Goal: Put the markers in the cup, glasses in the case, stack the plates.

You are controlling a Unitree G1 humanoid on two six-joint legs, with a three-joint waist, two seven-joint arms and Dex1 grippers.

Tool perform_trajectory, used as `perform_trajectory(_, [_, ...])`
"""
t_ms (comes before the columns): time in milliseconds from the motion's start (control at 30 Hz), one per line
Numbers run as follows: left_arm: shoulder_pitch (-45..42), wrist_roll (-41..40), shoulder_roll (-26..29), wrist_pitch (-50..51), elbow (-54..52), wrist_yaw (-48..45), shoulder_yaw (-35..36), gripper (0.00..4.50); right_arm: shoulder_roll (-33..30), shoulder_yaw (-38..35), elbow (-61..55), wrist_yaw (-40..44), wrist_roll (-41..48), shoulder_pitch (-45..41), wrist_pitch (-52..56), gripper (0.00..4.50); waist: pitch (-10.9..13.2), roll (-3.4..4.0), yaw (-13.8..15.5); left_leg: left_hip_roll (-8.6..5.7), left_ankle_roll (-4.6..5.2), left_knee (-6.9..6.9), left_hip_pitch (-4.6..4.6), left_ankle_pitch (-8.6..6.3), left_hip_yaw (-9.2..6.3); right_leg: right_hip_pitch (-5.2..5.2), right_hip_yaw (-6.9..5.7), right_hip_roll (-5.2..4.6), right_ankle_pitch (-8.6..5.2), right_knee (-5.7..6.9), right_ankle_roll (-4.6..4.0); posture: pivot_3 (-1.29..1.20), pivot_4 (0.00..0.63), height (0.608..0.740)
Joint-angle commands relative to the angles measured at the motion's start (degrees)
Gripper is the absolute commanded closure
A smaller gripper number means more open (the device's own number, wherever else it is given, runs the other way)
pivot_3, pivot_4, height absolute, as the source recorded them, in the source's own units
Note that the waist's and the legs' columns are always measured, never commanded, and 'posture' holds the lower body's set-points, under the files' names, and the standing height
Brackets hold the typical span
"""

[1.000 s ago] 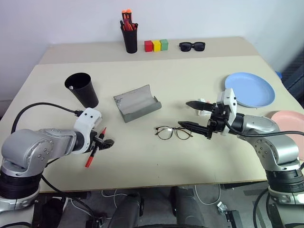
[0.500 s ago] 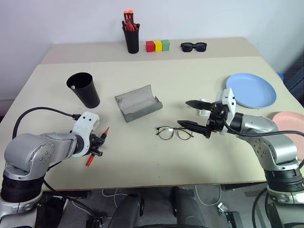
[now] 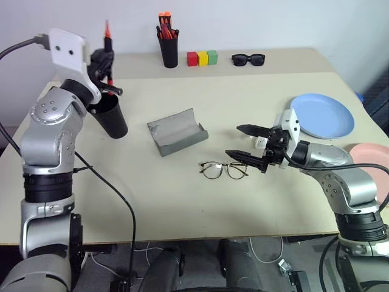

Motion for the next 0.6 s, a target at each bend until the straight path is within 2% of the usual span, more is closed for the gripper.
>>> perform_trajectory(33, [-2.38,1.89,-1.8,-12.75,6.23,-0.46,3.14,4.49,0.45,-0.74,-0.68,-0.3,-0.03,-1.5,-1.53,0.0,0.0,-0.02,0.18,0.0,0.0,0.01,-0.02,0.0,0.0,0.0,0.0,-0.01,0.0,-0.01,0.01,0.0,0.15,0.74])
perform_trajectory(200, [0.05,4.37,-3.78,-21.12,11.23,-0.9,2.94,4.49,-0.01,-1.34,-1.76,-0.63,-0.01,-0.39,-1.62,0.0,-0.01,-0.03,0.22,-0.01,-0.01,0.03,-0.05,0.01,-0.02,0.0,0.0,-0.02,0.04,-0.03,0.06,0.0,0.15,0.74])
perform_trajectory(567, [4.2,3.54,-7.51,-29.16,18.32,-1.35,5.25,4.49,0.03,-1.42,-1.6,-0.86,-0.17,-0.2,-2.15,0.0,-0.01,-0.04,0.14,0.0,0.26,0.05,-0.01,-0.14,-0.02,0.0,0.0,0.0,0.07,0.02,0.04,0.0,0.15,0.74])
perform_trajectory(600, [4.5,2.93,-7.94,-29.65,18.59,-1.73,5.64,4.03,0.02,-1.4,-1.58,-0.86,-0.22,-0.23,-2.21,0.0,-0.01,-0.04,0.16,0.0,0.25,0.06,-0.01,-0.14,-0.02,0.0,0.0,0.0,0.07,0.02,0.04,0.0,0.15,0.74])
